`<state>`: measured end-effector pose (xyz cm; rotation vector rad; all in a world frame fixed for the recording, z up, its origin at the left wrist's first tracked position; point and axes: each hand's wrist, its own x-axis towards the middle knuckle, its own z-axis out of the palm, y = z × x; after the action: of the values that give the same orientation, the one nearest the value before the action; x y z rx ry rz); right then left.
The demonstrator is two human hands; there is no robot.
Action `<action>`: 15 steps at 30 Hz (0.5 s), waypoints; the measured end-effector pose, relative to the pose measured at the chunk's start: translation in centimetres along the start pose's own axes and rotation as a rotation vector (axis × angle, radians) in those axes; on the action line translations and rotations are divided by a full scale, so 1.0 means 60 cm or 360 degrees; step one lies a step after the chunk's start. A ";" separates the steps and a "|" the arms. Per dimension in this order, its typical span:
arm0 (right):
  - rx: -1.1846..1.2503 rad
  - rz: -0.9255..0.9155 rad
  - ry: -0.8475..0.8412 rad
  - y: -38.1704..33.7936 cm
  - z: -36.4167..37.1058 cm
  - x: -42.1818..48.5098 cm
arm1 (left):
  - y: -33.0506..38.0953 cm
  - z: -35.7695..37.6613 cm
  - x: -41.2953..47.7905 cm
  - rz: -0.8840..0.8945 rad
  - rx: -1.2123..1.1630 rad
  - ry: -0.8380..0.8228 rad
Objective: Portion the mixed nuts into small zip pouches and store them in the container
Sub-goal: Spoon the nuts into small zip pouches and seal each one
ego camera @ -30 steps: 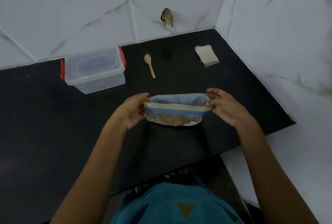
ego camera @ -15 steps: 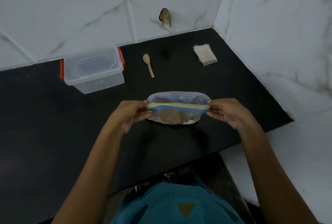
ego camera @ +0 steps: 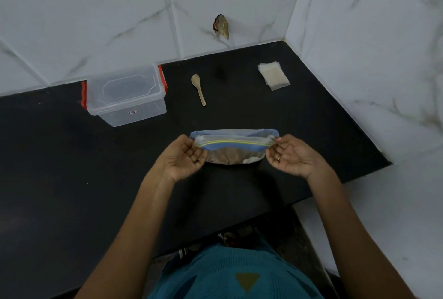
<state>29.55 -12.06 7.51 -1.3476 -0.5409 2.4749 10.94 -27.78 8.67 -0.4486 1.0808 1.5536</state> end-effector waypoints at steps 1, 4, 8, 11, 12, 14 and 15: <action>-0.0027 0.0017 -0.0003 0.000 0.002 -0.003 | 0.002 0.001 -0.001 -0.0003 0.0064 0.0008; -0.0126 0.0014 -0.0003 -0.005 0.008 -0.010 | 0.008 0.004 -0.002 0.0025 0.0294 0.0038; -0.0164 -0.0038 0.0116 -0.004 0.017 -0.008 | 0.005 0.012 -0.005 0.0087 0.0328 0.0061; -0.0118 -0.0070 0.0110 -0.003 0.021 -0.007 | 0.005 0.013 -0.008 0.0119 0.0263 -0.0035; -0.0108 -0.0070 0.0103 -0.004 0.021 -0.008 | 0.006 0.012 -0.010 0.0112 0.0248 -0.0067; -0.0051 -0.0057 0.0091 -0.004 0.020 -0.009 | 0.007 0.010 -0.013 0.0079 0.0192 -0.0117; -0.0012 -0.0047 0.0088 -0.004 0.020 -0.008 | 0.007 0.010 -0.013 0.0055 0.0151 -0.0129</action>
<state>28.81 -12.26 8.55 -1.3965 -0.5543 2.4065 10.93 -27.72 9.76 -0.3012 1.0996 1.5307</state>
